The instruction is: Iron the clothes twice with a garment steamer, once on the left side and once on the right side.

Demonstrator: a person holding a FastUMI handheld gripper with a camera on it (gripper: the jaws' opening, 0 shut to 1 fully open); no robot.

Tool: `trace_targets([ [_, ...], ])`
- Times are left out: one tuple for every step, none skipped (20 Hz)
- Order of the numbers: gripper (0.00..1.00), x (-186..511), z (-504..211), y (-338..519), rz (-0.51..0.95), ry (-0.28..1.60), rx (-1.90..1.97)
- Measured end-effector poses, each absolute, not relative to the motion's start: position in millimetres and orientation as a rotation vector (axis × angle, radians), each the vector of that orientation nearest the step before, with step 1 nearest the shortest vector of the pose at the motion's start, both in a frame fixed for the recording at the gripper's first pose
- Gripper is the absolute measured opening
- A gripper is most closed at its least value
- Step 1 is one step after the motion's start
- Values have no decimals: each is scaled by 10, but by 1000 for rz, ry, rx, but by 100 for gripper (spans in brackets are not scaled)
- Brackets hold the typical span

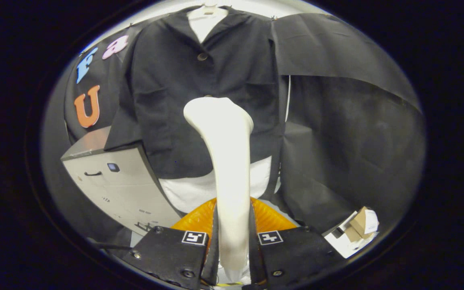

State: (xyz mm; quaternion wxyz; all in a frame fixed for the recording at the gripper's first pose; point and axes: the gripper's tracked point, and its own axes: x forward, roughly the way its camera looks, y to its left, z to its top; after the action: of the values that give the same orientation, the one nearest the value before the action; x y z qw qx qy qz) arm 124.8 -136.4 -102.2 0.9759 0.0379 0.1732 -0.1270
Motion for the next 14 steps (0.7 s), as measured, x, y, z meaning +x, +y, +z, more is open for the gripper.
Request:
trace_targets([
  [33, 1226, -890, -1481, -262, 329, 83],
  [33, 1220, -742, -1587, -267, 307, 92],
  [33, 1229, -605, -1680, -270, 288, 99],
  [33, 1249, -466, -1765, -268, 270, 106],
  [33, 1274, -313, -1834, -262, 250, 114],
  [33, 1312, -151, -1900, -252, 232, 120],
  [33, 1366, 0, -1961, -242, 212, 122],
  [33, 1420, 140, -2009, -233, 198, 119],
  [33, 1485, 293, -2061, -218, 184, 115],
  [33, 1566, 443, -2069, -201, 174, 110],
  [33, 1647, 591, -2076, -181, 156, 106],
  [33, 1740, 734, -2061, -159, 137, 95],
  [33, 1828, 849, -2041, -143, 126, 82],
  [33, 1903, 943, -2012, -129, 116, 69],
])
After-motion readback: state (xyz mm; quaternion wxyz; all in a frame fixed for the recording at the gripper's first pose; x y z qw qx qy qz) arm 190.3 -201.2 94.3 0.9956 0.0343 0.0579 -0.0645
